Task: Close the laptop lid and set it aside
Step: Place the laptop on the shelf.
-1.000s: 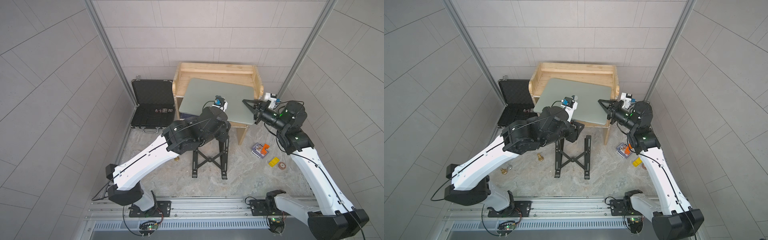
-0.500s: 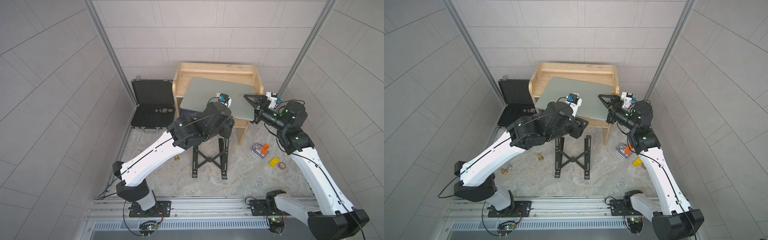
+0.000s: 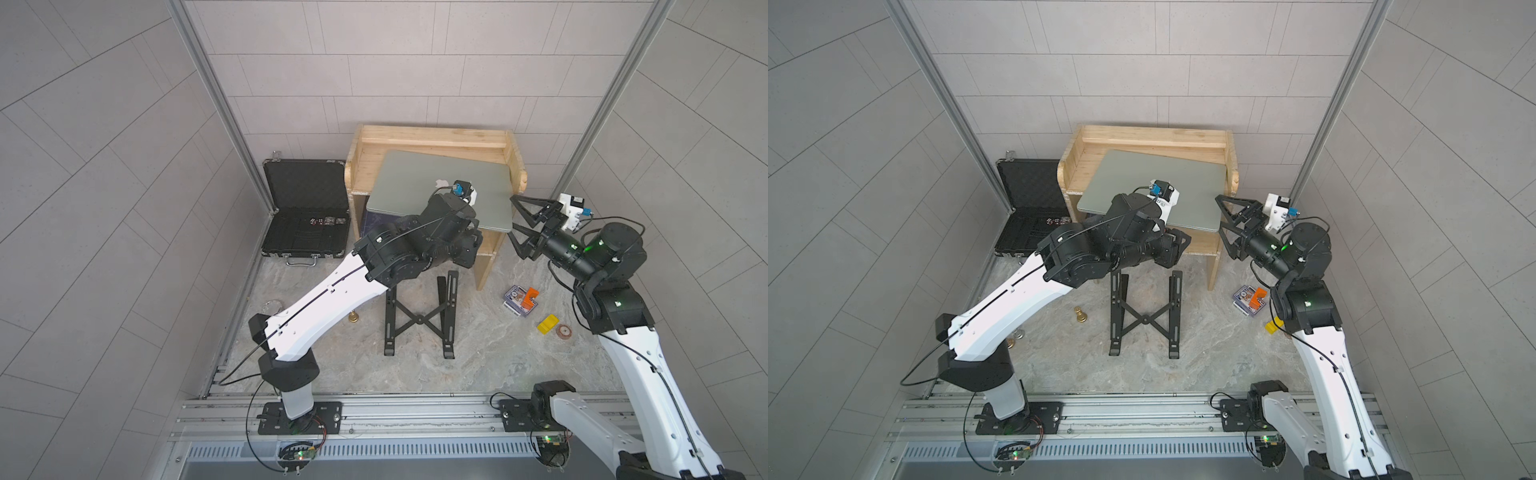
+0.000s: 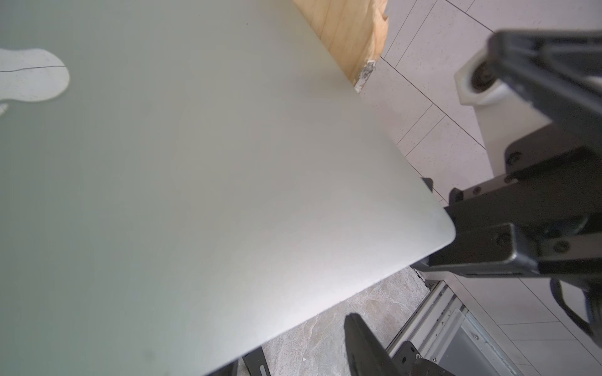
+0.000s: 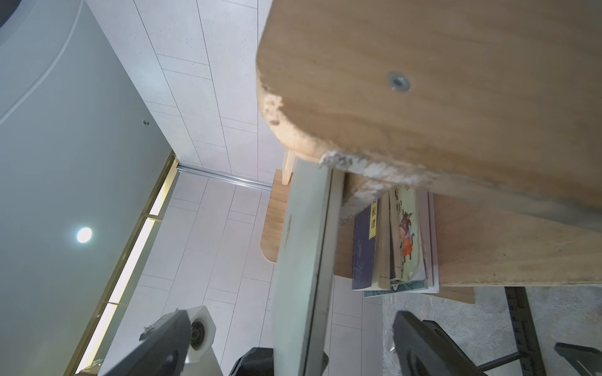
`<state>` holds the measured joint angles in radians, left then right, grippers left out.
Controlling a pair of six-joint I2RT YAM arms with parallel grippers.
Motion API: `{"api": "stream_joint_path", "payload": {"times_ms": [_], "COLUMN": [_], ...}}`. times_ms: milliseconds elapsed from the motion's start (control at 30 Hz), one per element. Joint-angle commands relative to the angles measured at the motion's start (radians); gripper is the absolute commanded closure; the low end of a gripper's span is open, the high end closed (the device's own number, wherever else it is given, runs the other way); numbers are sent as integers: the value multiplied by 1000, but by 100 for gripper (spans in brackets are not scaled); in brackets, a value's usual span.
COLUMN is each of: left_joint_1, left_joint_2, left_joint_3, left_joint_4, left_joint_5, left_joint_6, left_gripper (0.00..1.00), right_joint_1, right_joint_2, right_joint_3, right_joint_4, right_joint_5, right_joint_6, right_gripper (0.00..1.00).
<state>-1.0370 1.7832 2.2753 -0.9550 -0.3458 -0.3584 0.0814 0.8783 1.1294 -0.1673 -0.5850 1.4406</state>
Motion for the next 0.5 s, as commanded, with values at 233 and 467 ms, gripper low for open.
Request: {"api": "stream_joint_path", "payload": {"times_ms": [233,467], "left_joint_1": [60,64], "left_joint_2": [57,103], "left_joint_3": [76,115], "left_joint_4": [91,114], "left_joint_5": [75,148], "left_joint_6": [-5,-23], "left_gripper": [47,47], "right_joint_1": [-61,-71], "right_joint_2": [-173,-254], "right_joint_3": [-91,-142], "right_joint_4": [-96,-142], "right_joint_5": [9,24], "right_joint_6": [-61,-80], "right_gripper": [0,0]}}
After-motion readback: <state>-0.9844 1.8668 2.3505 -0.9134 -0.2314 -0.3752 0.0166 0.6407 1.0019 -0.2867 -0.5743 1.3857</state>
